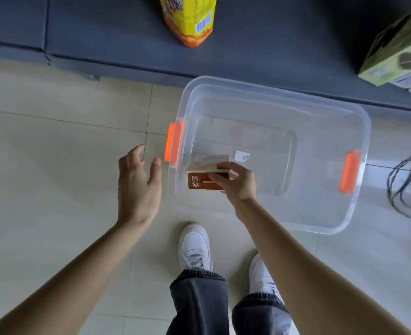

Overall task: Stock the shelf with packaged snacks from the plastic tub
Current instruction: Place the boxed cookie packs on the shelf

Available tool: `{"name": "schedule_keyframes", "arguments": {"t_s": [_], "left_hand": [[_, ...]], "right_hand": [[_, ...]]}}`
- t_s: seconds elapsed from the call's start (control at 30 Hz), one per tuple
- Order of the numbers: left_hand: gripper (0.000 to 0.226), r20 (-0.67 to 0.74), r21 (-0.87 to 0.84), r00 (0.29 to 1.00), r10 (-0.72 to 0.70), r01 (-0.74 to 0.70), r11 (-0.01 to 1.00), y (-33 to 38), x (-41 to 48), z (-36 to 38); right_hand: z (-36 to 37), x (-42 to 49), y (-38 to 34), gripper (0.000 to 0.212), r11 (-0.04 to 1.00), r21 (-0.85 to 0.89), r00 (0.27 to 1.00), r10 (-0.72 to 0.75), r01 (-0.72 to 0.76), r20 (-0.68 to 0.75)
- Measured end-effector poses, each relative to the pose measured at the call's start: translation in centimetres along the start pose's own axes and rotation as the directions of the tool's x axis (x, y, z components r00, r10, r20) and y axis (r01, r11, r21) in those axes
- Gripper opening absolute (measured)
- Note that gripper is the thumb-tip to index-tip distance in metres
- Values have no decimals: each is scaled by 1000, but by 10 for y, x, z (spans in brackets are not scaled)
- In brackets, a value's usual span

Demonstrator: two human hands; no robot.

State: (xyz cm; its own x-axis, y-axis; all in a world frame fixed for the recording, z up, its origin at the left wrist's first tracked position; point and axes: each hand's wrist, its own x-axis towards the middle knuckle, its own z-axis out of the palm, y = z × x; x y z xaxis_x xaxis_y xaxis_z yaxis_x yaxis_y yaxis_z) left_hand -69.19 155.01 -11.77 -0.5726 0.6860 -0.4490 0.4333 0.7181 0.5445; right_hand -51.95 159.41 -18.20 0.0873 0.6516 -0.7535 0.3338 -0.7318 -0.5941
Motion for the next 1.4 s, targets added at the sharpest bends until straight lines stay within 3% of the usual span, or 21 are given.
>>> {"name": "schedule_keyframes", "arguments": {"t_s": [0.1,0.17,0.27,0.37,0.6,0.73,0.87,1.0,1.1,1.27,1.4], "left_hand": [[25,28,-81,999,-36,39,996,23,-16,-12],[15,108,-244,986,-124,147,959,43,-28,-21],[32,375,-511,883,-282,451,732,87,-46,-39],[43,522,-541,817,-245,540,644,126,-68,-58],[25,504,-631,849,-160,488,603,194,-135,-119],[18,461,-675,886,-58,392,625,237,-196,-176],[36,425,-661,903,60,264,702,289,-259,-241],[40,476,-628,854,210,163,761,354,-312,-296],[44,515,-606,787,340,54,794,407,-342,-333],[22,492,-648,729,477,-60,760,480,-385,-379],[37,513,-714,709,483,40,699,510,-416,-396]], "right_hand": [[-25,-30,-23,27,987,84,991,-136,137,-17],[-44,-55,-44,32,964,153,976,-216,216,-15],[-71,-96,-78,38,921,250,950,-311,299,8],[-92,-137,-107,34,886,284,923,-385,367,10],[-136,-231,-171,6,852,406,937,-349,332,-35],[-170,-292,-213,25,877,332,936,-349,346,-53],[-224,-358,-269,59,905,397,977,-199,153,78],[-301,-433,-323,71,890,434,958,-231,137,171],[-354,-498,-354,58,878,421,927,-327,227,181],[-407,-595,-382,47,832,444,914,-401,334,64],[-418,-643,-387,47,708,580,904,-405,403,-135]]}}
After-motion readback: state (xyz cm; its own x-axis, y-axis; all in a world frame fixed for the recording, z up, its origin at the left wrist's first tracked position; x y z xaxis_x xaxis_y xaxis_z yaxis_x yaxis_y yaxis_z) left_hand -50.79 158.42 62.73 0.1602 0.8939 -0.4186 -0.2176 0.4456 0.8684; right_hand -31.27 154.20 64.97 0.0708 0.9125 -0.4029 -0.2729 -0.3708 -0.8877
